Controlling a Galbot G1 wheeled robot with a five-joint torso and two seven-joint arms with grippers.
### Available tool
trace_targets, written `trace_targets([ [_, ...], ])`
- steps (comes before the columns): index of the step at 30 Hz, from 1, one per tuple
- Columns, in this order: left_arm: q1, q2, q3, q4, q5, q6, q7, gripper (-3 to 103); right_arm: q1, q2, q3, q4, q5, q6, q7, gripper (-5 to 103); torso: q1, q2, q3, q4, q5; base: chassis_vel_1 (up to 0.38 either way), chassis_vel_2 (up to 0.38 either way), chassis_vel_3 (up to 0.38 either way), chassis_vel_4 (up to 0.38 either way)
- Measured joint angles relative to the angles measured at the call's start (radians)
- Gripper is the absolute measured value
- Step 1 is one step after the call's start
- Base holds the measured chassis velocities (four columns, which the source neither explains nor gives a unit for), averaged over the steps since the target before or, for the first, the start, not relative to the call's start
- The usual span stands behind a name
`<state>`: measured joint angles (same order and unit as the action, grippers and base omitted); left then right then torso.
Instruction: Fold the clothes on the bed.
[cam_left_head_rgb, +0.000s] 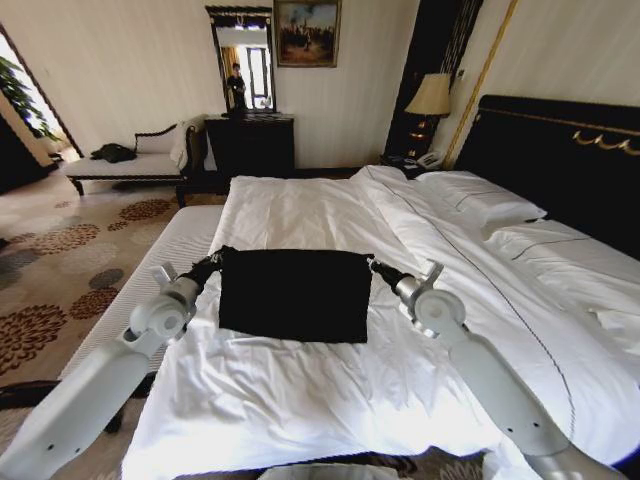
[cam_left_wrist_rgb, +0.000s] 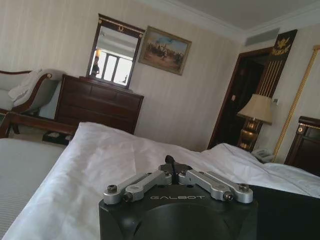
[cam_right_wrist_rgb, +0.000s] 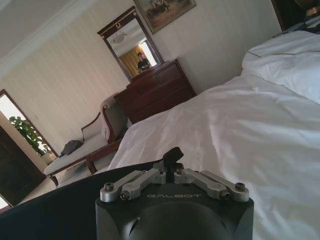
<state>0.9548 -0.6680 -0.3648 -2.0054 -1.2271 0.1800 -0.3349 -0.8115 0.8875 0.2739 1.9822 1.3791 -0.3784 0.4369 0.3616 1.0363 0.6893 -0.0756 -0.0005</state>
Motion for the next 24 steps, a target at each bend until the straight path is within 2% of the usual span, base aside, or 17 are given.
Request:
trace_targets([
  [4, 0.063, 0.026, -0.096, -0.073, -0.01, -0.008, -0.014, 1, 0.019, -0.032, 0.012, 0.063, 0.031, -0.001, 0.018, 2, 0.0, 0.0, 0.0, 0.0, 0.0, 0.0, 0.0, 0.0, 0.0],
  [5, 0.063, 0.026, -0.096, -0.073, -0.01, -0.008, -0.014, 1, 0.019, -0.032, 0.012, 0.063, 0.031, -0.001, 0.018, 2, 0.0, 0.0, 0.0, 0.0, 0.0, 0.0, 0.0, 0.0, 0.0],
  [8, 0.122, 0.027, -0.185, -0.141, -0.022, -0.014, -0.036, 1, 0.029, -0.056, 0.012, 0.107, 0.042, -0.004, 0.027, 2, 0.0, 0.0, 0.0, 0.0, -0.0001, 0.0, 0.0, 0.0, 0.0],
  [9, 0.122, 0.027, -0.185, -0.141, -0.022, -0.014, -0.036, 1, 0.029, -0.056, 0.012, 0.107, 0.042, -0.004, 0.027, 2, 0.0, 0.0, 0.0, 0.0, -0.0001, 0.0, 0.0, 0.0, 0.0],
  [14, 0.285, 0.018, -0.347, -0.264, -0.024, -0.015, -0.054, 1, 0.001, -0.08, 0.016, 0.19, 0.086, -0.021, 0.059, 2, 0.0, 0.0, 0.0, 0.0001, 0.0001, 0.0, 0.0, 0.0, 0.0],
  [15, 0.285, 0.018, -0.347, -0.264, -0.024, -0.015, -0.054, 1, 0.001, -0.08, 0.016, 0.19, 0.086, -0.021, 0.059, 2, 0.0, 0.0, 0.0, 0.0001, 0.0001, 0.0, 0.0, 0.0, 0.0],
  [18, 0.44, -0.022, -0.442, -0.331, -0.006, -0.015, -0.058, 1, -0.06, -0.091, 0.051, 0.25, 0.117, -0.038, 0.105, 2, 0.0, 0.0, 0.0, 0.0002, 0.0, 0.0, 0.0, 0.0, 0.0],
  [19, 0.44, -0.022, -0.442, -0.331, -0.006, -0.015, -0.058, 1, -0.06, -0.091, 0.051, 0.25, 0.117, -0.038, 0.105, 2, 0.0, 0.0, 0.0, 0.0002, 0.0, 0.0, 0.0, 0.0, 0.0],
  [22, 0.568, -0.096, -0.5, -0.373, 0.041, -0.015, -0.043, 1, -0.139, -0.098, 0.108, 0.306, 0.156, -0.053, 0.137, 2, 0.0, 0.0, 0.0, 0.0001, -0.0002, 0.0, 0.0, 0.0, 0.0],
  [24, 0.598, -0.129, -0.5, -0.376, 0.068, -0.015, -0.039, 1, -0.173, -0.098, 0.123, 0.32, 0.158, -0.065, 0.14, 2, 0.0, 0.0, 0.0, 0.0001, -0.0001, 0.0, 0.0, 0.0, 0.0],
])
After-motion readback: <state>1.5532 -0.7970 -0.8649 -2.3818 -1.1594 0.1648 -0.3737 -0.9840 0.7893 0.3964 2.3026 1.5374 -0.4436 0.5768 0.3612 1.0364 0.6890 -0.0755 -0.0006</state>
